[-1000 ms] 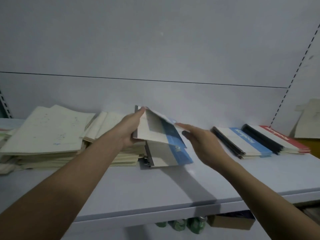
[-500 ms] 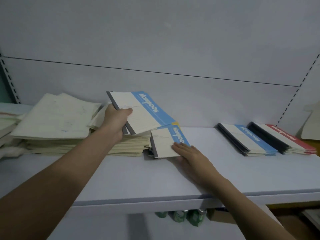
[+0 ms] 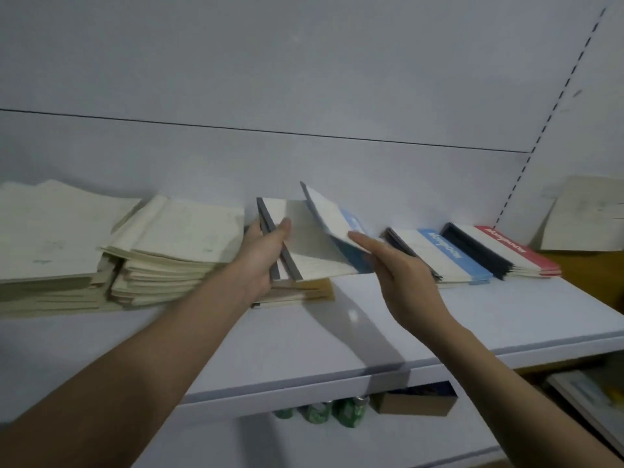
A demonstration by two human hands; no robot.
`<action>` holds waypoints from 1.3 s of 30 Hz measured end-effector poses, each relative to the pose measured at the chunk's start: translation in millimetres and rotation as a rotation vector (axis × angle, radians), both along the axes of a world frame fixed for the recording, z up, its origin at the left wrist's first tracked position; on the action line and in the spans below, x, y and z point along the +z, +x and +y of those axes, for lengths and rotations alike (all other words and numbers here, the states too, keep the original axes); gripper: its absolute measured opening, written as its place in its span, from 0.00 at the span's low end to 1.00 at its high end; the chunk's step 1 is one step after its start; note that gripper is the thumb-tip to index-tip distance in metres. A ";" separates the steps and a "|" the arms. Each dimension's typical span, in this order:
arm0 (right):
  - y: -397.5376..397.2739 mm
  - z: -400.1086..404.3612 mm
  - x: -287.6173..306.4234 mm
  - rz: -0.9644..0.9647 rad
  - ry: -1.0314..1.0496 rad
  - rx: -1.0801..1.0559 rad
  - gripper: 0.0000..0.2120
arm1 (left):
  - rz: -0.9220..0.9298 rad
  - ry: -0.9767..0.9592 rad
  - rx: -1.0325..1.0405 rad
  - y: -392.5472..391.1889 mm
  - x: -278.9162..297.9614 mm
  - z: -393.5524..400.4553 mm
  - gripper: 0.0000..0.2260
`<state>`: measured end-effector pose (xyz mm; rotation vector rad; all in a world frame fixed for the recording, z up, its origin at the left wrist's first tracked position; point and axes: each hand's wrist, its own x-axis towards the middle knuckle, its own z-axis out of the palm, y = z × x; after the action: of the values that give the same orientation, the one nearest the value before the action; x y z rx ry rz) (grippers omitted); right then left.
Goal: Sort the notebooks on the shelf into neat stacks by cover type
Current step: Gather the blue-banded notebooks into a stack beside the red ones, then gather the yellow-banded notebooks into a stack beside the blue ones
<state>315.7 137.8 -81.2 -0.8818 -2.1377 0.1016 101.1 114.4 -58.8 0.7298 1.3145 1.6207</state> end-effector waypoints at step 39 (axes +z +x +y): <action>164.3 208.0 -59.4 -0.211 -0.472 -0.398 0.19 | 0.904 -0.067 0.187 228.7 -91.2 197.4 0.18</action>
<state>480.0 345.8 -140.6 -1.6403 -2.1167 0.3311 329.8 311.9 -149.9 1.4244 2.1000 1.4047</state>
